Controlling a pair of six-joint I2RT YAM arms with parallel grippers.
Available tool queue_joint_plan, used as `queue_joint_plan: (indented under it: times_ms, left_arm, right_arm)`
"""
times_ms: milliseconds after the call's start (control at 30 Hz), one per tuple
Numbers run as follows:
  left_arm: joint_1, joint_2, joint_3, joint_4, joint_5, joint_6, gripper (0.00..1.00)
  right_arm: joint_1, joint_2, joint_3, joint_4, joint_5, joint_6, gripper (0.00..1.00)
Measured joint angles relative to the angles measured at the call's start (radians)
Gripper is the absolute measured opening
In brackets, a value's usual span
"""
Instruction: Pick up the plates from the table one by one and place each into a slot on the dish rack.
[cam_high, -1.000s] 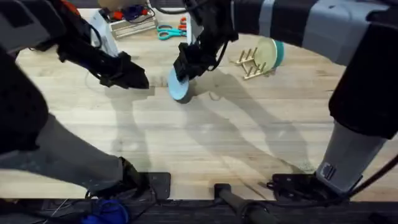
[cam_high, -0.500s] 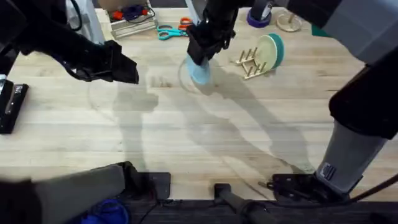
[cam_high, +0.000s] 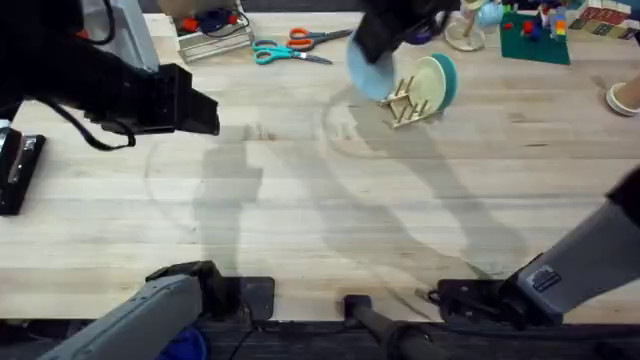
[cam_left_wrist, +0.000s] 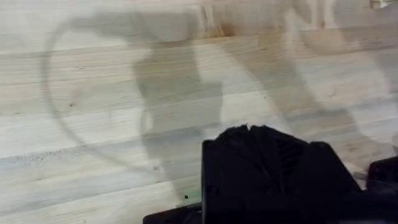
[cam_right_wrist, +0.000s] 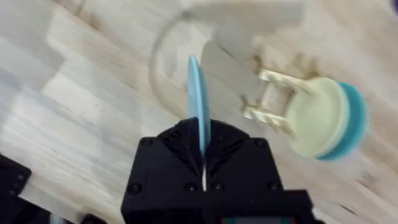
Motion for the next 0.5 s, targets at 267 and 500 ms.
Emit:
queue_joint_plan:
  times_ms: [267, 500]
  left_arm:
    - [0.000, -0.031, 0.000, -0.046, -0.012, -0.005, 0.211]
    - [0.000, -0.032, 0.000, -0.046, -0.018, -0.012, 0.983]
  right_arm:
    - [-0.070, -0.147, 0.002, -0.089, 0.062, -0.053, 0.033]
    - [-0.093, -0.253, 0.002, -0.136, 0.168, -0.061, 0.033]
